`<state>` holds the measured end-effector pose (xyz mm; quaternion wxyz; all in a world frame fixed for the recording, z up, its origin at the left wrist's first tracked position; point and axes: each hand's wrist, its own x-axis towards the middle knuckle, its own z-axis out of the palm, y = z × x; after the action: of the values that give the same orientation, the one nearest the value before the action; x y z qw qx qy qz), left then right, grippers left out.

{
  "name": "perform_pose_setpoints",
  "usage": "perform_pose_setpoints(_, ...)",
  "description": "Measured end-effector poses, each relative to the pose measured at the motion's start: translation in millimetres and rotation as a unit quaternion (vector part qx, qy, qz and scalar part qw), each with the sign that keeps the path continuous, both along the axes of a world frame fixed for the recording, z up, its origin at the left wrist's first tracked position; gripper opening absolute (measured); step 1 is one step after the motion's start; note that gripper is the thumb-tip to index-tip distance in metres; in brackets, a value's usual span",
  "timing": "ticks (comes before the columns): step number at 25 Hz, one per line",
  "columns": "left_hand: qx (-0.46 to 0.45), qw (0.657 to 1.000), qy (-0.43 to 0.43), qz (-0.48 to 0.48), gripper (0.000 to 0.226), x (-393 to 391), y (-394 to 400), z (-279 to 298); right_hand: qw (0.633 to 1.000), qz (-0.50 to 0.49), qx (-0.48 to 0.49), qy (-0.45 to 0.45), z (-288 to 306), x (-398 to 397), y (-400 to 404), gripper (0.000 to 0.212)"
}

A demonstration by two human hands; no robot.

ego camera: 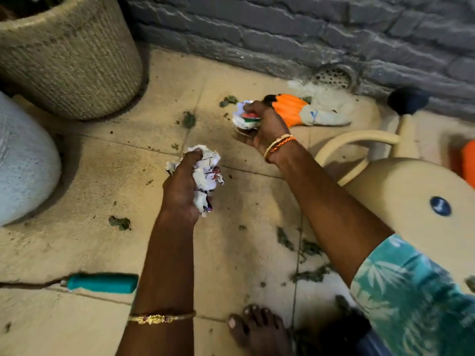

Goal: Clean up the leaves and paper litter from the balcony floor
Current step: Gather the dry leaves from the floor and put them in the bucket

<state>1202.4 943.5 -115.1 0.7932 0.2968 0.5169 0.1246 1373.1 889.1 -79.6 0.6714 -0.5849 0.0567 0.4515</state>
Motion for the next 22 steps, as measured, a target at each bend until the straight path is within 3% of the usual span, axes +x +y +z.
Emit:
perform_pose_setpoints(3, -0.044, 0.999, -0.003, -0.016, 0.036, -26.7, -38.5, 40.5, 0.998, -0.022, -0.004, 0.058, 34.8, -27.8, -41.6, 0.017)
perform_pose_setpoints(7, -0.058, 0.996, 0.061, -0.034, 0.068, -63.4, -109.3, 127.8, 0.996, -0.009, 0.003, 0.086, 116.9, -57.1, -105.6, 0.003)
perform_pose_setpoints(9, -0.071, 0.994, 0.072, -0.032, 0.086, -75.6, -135.6, 184.5, 0.997, -0.001, 0.004, 0.078, 166.9, -73.0, -132.6, 0.015)
perform_pose_setpoints(11, -0.073, 0.994, 0.071, -0.026, 0.095, -82.9, -150.4, 243.4, 0.997, -0.007, -0.011, 0.073, 222.1, -90.1, -158.1, 0.012)
perform_pose_setpoints(16, -0.034, 0.998, 0.034, -0.031, 0.08, -93.4, -180.1, 402.8, 0.993, -0.059, -0.091, 0.044, 398.2, -137.3, -217.7, 0.021)
perform_pose_setpoints(22, -0.008, 0.999, 0.009, -0.045, 0.083, -138.2, -234.5, 548.1, 0.992, -0.072, -0.094, 0.035, 562.1, -195.3, -295.8, 0.02)
